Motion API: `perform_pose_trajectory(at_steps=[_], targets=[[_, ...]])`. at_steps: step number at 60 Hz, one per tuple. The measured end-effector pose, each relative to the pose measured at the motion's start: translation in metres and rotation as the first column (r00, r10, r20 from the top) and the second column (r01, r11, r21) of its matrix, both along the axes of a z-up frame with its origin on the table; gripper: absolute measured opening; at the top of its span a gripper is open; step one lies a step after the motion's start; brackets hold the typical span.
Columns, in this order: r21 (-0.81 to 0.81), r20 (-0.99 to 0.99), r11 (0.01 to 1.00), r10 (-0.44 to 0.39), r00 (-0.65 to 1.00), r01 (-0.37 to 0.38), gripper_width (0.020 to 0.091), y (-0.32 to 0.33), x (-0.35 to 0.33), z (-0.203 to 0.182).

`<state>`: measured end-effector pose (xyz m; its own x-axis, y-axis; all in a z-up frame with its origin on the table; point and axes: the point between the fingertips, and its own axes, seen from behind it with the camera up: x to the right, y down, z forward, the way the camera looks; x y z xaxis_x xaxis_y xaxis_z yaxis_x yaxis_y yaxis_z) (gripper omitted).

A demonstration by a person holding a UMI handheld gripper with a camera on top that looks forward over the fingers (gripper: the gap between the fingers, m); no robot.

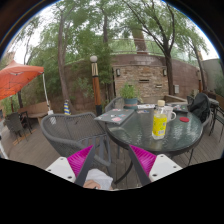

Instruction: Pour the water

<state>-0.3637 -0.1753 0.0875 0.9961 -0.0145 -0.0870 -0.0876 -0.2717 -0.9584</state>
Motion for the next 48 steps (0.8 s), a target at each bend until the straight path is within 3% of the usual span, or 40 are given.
perform_pose_trajectory(at_steps=[12, 23, 37, 48], targets=[[0.002, 0.022, 0.999, -0.052, 0.998, 0.052, 0.0798, 0.01, 0.036, -0.004], [0.076, 0.079, 0.981, -0.184, 0.98, 0.178, 0.0801, 0.043, 0.122, 0.003], [0.119, 0.135, 0.953, -0.292, 0.947, 0.277, 0.0795, 0.119, 0.211, 0.007], [0.123, 0.138, 0.957, -0.279, 0.95, 0.263, 0.0786, 0.186, 0.232, -0.009]])
